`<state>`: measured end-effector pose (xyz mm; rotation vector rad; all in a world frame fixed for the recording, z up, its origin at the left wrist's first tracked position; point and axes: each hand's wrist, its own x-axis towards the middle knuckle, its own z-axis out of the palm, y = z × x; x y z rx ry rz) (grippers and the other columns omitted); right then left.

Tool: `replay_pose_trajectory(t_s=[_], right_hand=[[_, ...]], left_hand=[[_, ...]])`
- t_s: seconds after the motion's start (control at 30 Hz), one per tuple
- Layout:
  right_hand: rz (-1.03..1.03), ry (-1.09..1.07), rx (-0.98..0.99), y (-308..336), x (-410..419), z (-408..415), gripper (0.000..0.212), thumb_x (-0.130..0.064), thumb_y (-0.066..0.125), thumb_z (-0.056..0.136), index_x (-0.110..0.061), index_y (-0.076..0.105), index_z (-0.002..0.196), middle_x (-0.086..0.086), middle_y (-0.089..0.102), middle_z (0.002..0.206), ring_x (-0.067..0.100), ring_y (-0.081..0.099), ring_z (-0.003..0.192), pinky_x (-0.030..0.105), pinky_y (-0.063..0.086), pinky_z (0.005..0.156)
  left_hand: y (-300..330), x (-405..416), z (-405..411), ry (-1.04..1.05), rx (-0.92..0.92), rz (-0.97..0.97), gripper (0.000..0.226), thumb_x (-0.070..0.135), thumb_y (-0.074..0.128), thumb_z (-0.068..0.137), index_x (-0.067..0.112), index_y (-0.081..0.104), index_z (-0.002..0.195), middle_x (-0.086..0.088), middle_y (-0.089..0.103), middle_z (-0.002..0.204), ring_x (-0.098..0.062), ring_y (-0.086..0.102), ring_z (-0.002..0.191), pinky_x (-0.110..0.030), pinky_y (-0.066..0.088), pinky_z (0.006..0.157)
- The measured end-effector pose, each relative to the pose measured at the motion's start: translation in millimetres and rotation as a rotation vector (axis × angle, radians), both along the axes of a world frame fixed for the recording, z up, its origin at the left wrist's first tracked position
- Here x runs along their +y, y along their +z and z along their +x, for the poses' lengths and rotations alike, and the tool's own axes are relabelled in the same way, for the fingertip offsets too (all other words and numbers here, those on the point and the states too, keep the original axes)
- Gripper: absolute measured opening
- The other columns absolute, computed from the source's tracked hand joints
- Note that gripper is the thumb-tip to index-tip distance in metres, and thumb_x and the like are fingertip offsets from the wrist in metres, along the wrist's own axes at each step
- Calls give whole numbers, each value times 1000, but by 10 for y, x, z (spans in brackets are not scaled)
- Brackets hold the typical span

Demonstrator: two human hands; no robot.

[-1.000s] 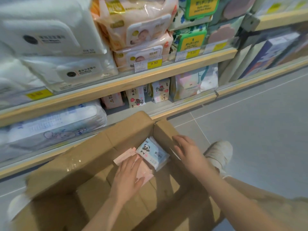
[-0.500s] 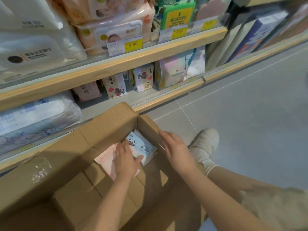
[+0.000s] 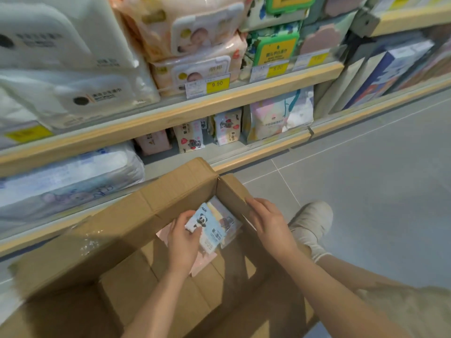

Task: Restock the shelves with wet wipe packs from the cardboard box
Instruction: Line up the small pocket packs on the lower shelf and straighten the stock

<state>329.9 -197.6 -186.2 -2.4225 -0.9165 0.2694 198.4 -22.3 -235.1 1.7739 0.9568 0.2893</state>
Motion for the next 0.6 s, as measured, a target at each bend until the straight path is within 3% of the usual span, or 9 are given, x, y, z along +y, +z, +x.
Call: replay_pose_trajectory(t_s=[0.1,0.2,0.27,0.4,0.5,0.6], right_hand=[[39,44,-71,93,-22,20,35,-20,56,93,-16,56,128,3,57,123,20,53,112,27,45,95],[67,132,-139,137,98,-110,35,-15,63,87,-12,60,122,3,59,116,16,52,106,16,36,92],[30,186,-99,40,233,-262,36,-15,65,86,-11,60,121,4,60,115,16,52,106,17,36,90],[-139,136,107,-358,443,-418,37,-15,60,90,-13,56,126,6,56,124,23,54,112,30,45,91],[-331,11,253,-604,576,-413,48,-15,56,91,-17,39,136,9,45,136,27,50,120,35,47,92],[-448,-82,290,-751,722,-433,54,-17,52,94,-17,26,141,14,38,138,31,57,112,35,51,84]], left_hand=[[4,123,-408,48,48,-72,42,4,64,85,42,56,99,11,58,107,-14,63,99,-37,57,68],[-55,236,-749,83,116,-107,42,5,63,86,44,55,99,2,60,110,-15,68,89,-35,58,57],[-49,259,-862,113,164,-103,38,5,61,87,40,54,102,0,60,111,-12,67,86,-32,57,55],[-110,257,-910,128,151,-112,37,0,61,86,29,56,107,2,61,113,-9,65,93,-26,57,63],[-238,296,-942,94,170,-98,41,1,62,82,35,57,105,11,62,113,-13,64,97,-37,57,74],[-309,349,-955,93,183,-110,44,1,61,81,39,56,103,11,66,107,-9,65,92,-33,55,71]])
